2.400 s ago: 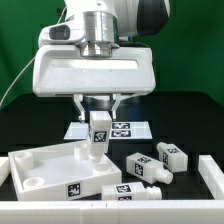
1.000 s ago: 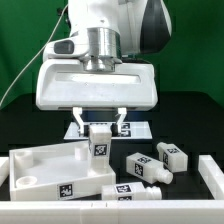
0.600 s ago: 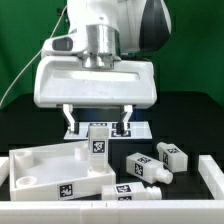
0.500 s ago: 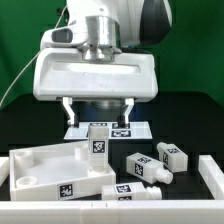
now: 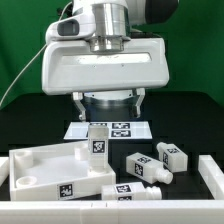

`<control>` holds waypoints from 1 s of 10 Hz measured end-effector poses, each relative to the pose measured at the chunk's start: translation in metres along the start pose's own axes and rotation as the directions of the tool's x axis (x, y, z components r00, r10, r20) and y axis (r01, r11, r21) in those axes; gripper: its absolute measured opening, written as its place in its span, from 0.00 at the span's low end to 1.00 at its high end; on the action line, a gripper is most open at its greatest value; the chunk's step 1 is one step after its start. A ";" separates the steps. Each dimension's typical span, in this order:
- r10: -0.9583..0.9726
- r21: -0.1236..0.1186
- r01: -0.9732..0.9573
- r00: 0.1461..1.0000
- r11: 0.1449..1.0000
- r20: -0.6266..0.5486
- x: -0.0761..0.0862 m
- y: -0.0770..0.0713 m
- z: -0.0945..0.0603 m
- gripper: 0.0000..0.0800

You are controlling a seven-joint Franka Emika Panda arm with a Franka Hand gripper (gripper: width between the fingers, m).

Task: Assemble one leg

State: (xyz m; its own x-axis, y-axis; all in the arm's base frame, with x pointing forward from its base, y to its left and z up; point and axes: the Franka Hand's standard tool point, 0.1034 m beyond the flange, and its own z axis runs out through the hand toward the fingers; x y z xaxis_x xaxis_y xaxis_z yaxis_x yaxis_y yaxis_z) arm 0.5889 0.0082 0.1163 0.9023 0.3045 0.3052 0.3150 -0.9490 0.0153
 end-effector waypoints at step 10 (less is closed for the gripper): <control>0.167 0.002 -0.170 0.971 0.985 0.169 -0.018 0.015 0.006 0.81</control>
Offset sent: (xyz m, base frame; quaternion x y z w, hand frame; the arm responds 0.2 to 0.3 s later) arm -0.0098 -0.0300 0.0036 -0.0657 -0.0214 0.0449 0.9966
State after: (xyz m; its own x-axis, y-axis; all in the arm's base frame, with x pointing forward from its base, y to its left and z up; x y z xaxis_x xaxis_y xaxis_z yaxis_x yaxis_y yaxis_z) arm 0.5791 -0.0109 0.1053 0.9788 0.1511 0.1385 0.1577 -0.9867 -0.0384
